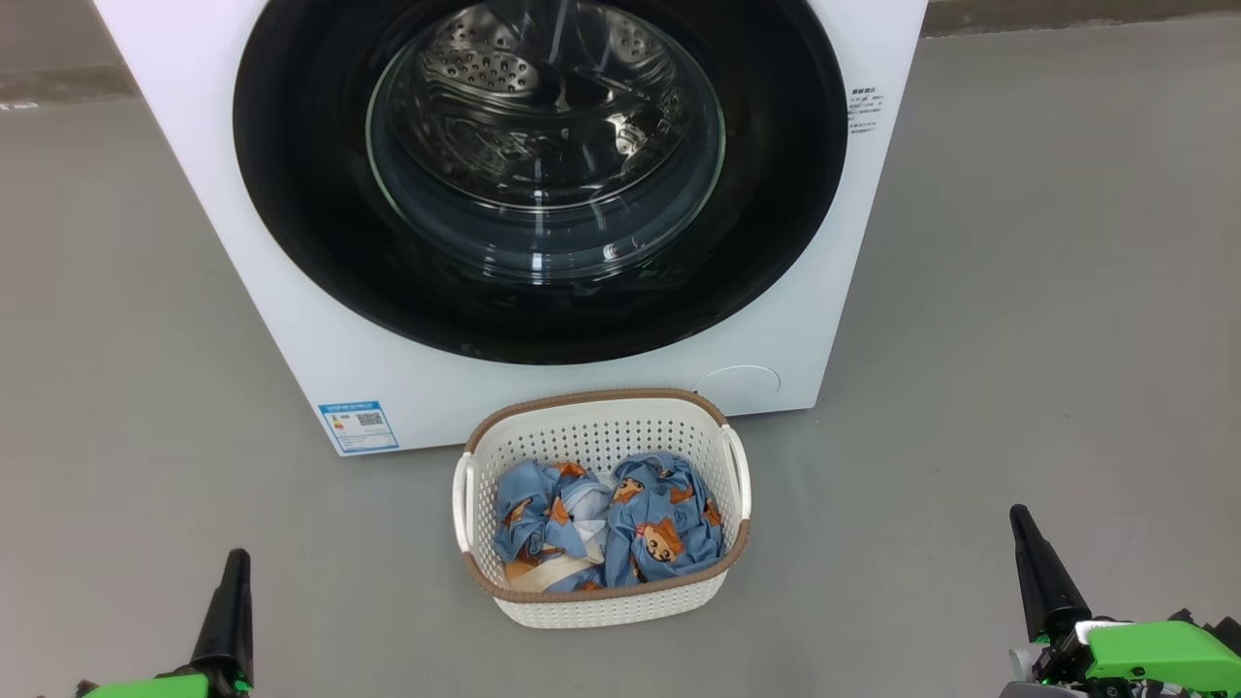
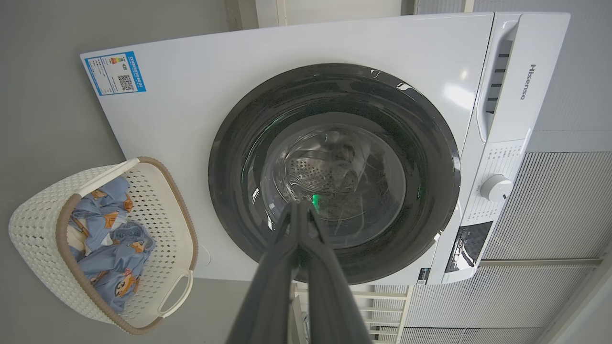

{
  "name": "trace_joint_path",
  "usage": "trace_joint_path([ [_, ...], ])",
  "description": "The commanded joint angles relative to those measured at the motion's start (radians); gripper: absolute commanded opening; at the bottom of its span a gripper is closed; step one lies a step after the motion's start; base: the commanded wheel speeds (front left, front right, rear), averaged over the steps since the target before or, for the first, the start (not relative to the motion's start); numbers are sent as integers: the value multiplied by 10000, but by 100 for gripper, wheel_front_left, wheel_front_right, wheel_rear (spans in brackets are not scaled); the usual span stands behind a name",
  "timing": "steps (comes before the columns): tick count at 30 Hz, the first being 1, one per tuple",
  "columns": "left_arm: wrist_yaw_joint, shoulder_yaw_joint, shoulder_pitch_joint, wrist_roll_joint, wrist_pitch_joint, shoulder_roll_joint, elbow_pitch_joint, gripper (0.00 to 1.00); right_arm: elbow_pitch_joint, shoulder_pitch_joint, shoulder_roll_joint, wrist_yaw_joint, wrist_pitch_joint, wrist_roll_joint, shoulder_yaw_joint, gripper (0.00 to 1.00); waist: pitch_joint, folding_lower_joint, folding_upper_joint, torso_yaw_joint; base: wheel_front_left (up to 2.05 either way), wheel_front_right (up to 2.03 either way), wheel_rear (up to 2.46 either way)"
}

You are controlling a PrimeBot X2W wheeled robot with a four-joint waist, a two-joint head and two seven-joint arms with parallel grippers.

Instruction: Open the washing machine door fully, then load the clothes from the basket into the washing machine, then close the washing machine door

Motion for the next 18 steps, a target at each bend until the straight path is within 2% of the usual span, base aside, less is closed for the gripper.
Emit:
trace_joint_path([
  [1, -106, 318, -395, 36, 74, 162, -258, 0, -299, -454, -97, -11, 77, 30, 236, 0, 0, 0, -1, 0, 0, 0, 0],
  [16, -106, 317, -394, 36, 73, 162, -258, 0, -299, -454, -97, -11, 77, 30, 236, 0, 0, 0, -1, 0, 0, 0, 0],
  [17, 0, -2, 2, -2, 0, -2, 8, 100, 10, 1, 2, 0, 0, 0, 0, 100, 0, 0, -1, 0, 0, 0, 0],
  [18, 6, -10, 33, -2, -6, -25, 82, 100, 88, 30, 17, 2, -12, 0, 0, 100, 0, 0, -1, 0, 0, 0, 0],
])
